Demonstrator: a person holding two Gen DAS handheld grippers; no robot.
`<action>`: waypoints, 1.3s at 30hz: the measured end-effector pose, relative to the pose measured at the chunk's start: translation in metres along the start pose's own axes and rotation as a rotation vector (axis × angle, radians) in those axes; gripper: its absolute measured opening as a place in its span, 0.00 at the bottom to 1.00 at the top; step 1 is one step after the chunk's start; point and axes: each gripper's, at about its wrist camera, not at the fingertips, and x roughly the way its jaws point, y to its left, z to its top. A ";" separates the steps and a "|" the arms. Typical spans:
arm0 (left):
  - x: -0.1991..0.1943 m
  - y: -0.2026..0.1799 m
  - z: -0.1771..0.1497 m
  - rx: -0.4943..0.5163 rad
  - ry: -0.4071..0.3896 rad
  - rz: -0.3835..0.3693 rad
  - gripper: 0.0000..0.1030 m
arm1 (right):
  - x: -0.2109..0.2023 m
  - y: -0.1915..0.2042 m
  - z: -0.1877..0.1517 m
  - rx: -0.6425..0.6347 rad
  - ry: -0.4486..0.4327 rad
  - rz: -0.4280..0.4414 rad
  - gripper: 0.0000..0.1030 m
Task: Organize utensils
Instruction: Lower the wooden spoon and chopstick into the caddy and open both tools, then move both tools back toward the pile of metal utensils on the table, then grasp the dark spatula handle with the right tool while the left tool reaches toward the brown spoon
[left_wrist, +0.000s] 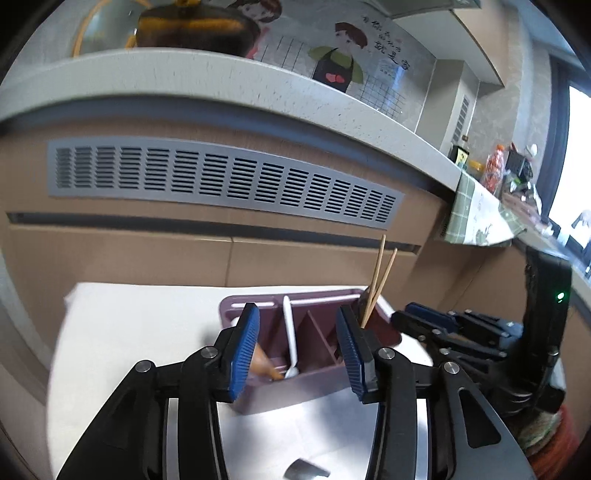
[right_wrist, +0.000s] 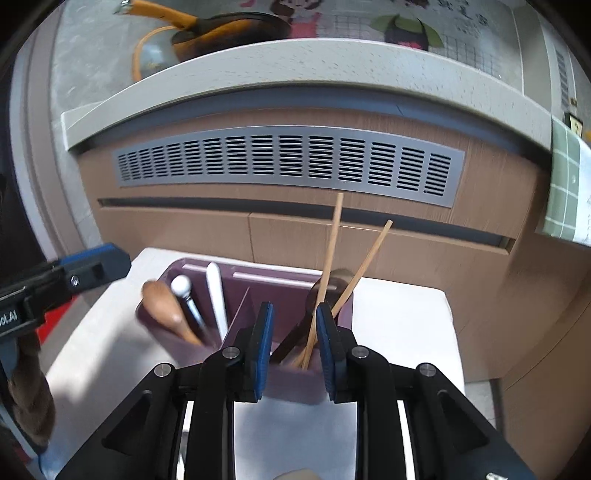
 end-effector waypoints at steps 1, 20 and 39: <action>-0.006 -0.002 -0.005 0.015 0.004 0.015 0.44 | -0.005 0.001 -0.003 -0.007 -0.003 0.006 0.21; -0.043 0.009 -0.149 0.025 0.332 0.110 0.46 | -0.037 0.047 -0.144 -0.187 0.269 0.171 0.21; -0.024 -0.087 -0.193 0.328 0.491 -0.008 0.46 | -0.084 0.001 -0.173 -0.036 0.253 0.059 0.22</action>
